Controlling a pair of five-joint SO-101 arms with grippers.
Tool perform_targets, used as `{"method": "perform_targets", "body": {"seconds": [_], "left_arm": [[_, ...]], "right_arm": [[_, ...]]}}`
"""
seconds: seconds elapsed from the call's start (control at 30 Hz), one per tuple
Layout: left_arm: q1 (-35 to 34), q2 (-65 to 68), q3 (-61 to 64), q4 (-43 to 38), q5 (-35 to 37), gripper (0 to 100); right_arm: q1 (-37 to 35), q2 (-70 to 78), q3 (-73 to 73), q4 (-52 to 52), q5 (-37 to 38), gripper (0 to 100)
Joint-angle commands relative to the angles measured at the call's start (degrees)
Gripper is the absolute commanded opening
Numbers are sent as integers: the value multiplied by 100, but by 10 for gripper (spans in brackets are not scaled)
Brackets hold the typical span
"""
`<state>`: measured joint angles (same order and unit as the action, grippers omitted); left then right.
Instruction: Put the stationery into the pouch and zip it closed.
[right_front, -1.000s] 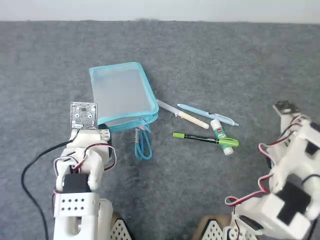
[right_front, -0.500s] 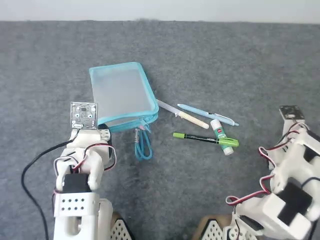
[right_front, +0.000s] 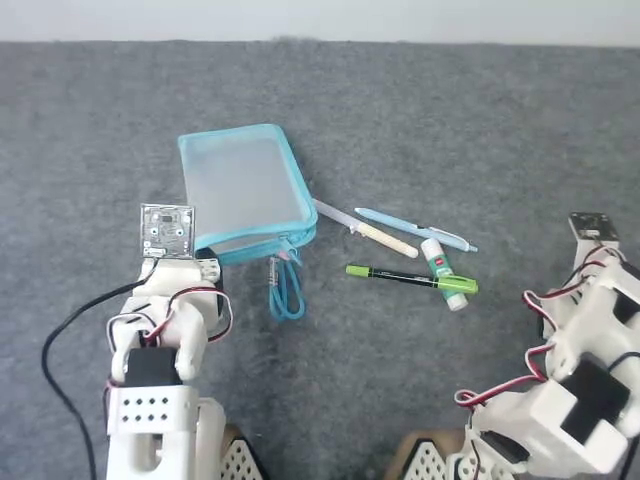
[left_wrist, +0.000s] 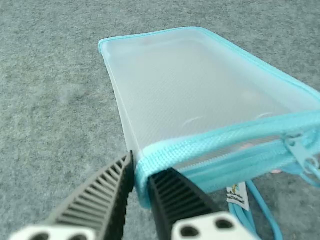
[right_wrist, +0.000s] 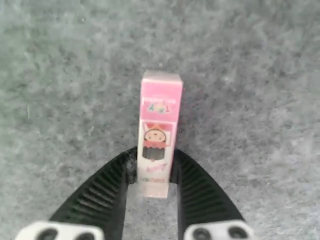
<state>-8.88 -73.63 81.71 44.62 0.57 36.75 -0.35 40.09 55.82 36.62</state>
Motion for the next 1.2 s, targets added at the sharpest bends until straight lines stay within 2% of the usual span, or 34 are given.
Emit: {"method": "perform_targets", "body": {"seconds": [0.0,0.2,0.43,0.53,0.73,0.87,0.93,1.17], "left_arm": [[-9,-26,-101,18,0,11],[9,-26,-101,-9,9,11],[18,-26,-101,-26,9,11],[18,-26,-101,-26,9,11],[26,-26,-101,-26,9,11],[264,-26,-101,-26,9,11],[440,-26,-101,-26,9,11],[967,-35,-136,-62,9,11]], "right_arm": [[-57,-497,88,374,-18,8],[-725,-2712,114,1200,-158,8],[-3073,-4488,18,2932,-220,8],[-4180,-4655,-396,3415,-712,8],[-6352,-4004,-1846,4251,-1301,8],[-7292,-3002,-2760,4488,-1477,8],[-7521,-2360,-3156,4505,-1503,8],[-7582,-585,-4422,4505,-1591,8]]}}
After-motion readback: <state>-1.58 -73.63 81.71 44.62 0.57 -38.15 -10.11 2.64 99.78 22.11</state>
